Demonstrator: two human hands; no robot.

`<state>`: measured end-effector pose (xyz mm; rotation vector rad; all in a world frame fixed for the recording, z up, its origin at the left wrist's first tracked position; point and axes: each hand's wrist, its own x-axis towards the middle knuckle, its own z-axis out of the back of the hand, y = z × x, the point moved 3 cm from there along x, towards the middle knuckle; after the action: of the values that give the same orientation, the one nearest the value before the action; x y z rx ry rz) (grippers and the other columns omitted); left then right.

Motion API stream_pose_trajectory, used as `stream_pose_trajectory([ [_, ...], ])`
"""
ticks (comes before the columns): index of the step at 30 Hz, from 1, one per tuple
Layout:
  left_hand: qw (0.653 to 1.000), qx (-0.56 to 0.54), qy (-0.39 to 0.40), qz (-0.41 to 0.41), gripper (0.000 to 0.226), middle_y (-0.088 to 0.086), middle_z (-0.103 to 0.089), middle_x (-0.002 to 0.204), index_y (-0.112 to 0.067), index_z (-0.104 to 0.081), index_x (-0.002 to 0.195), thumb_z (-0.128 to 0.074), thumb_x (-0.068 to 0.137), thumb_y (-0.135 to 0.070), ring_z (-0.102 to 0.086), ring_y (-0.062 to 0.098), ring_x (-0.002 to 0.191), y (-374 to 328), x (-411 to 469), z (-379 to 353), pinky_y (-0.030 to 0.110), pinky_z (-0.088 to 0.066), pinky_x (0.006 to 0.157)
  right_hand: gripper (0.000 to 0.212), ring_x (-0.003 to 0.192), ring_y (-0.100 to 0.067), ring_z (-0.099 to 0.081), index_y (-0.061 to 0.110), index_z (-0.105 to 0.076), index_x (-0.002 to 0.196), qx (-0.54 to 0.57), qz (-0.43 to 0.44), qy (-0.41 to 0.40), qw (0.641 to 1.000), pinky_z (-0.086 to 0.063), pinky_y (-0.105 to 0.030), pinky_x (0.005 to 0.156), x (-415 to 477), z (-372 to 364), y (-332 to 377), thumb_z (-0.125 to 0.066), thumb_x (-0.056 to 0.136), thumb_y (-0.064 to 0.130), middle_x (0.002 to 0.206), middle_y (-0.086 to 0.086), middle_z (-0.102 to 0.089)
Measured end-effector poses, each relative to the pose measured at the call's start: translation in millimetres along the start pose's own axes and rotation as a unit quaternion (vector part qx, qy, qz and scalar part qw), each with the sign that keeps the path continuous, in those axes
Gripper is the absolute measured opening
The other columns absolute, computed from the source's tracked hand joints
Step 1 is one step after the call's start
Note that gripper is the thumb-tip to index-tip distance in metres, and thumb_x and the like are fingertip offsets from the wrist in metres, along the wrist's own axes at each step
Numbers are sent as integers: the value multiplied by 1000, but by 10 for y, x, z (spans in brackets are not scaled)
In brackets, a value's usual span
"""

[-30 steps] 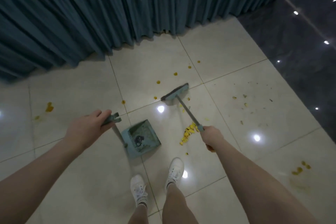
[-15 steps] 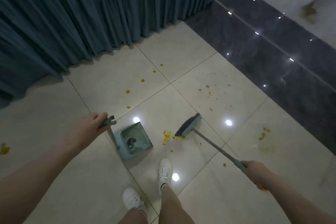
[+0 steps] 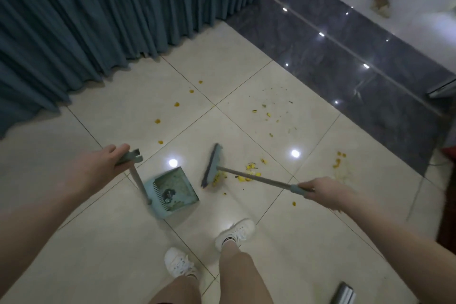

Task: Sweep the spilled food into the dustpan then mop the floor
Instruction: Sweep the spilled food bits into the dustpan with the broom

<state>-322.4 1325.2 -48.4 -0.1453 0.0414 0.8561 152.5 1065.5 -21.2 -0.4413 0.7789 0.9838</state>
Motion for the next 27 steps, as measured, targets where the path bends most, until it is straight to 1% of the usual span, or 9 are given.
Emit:
stream_pose_trajectory([
  [2,1000,3,-1,7,30,4,-60,79,-19,-49,105,-63,87,-37,-55,24,49,52,-34,15,35,-51,44,35,89,-16,-63,45,-55,130,-78,32,2,996,-53,-33,77,111,81,129,-45,97,40,108,5,-67],
  [4,1000,8,8,19,30,2,-59,80,-21,-47,107,-60,87,-40,-55,22,50,78,-56,30,36,-51,44,36,101,-18,-61,46,-53,130,-153,56,4,987,-50,-32,82,227,140,263,-43,97,39,115,5,-64],
  [6,1000,21,13,10,30,1,-59,80,-22,-49,107,-60,87,-40,-54,20,50,19,-63,27,33,-49,42,33,96,-18,-60,45,-54,128,-212,78,4,974,-48,-31,77,365,152,345,-43,98,36,112,5,-64],
  [9,1000,15,2,-13,29,5,-61,77,-15,-55,104,-70,83,-29,-53,22,46,-173,-14,22,29,-46,41,34,83,-18,-53,44,-54,127,-286,84,4,954,-41,-29,68,529,197,304,-42,99,29,97,5,-58],
  [13,999,-18,-23,-16,32,11,-61,74,-12,-56,97,-79,75,-16,-56,26,46,-262,110,-104,31,-48,44,37,84,-18,-57,44,-50,130,-332,78,3,940,-39,-27,62,608,344,-38,-41,100,25,94,5,-56],
  [17,1000,-13,-22,14,32,10,-59,73,-15,-52,96,-77,78,-22,-57,31,49,-326,261,-189,32,-45,47,35,80,-18,-53,43,-50,129,-369,46,-5,928,-40,-28,66,676,591,-483,-41,99,25,87,6,-52],
  [20,1000,7,-19,19,32,11,-59,76,-17,-50,102,-72,81,-29,-58,32,50,-445,425,-196,35,-48,46,41,84,-18,-52,44,-46,132,-399,20,-6,917,-43,-27,71,702,787,-744,-42,98,22,94,5,-52],
  [24,999,-2,-40,-13,35,12,-59,70,-11,-54,97,-80,75,-18,-54,29,42,-705,619,-141,24,-36,43,47,91,-17,-58,41,-45,133,-415,-7,-30,909,-46,-26,75,724,901,-869,-42,95,14,101,3,-58],
  [27,1000,11,-25,-16,29,7,-58,74,-17,-50,98,-71,83,-30,-52,26,44,-793,735,-146,27,-40,39,46,91,-17,-61,38,-46,133,-401,-28,-54,914,-51,-26,78,723,817,-867,-40,95,13,97,5,-61],
])
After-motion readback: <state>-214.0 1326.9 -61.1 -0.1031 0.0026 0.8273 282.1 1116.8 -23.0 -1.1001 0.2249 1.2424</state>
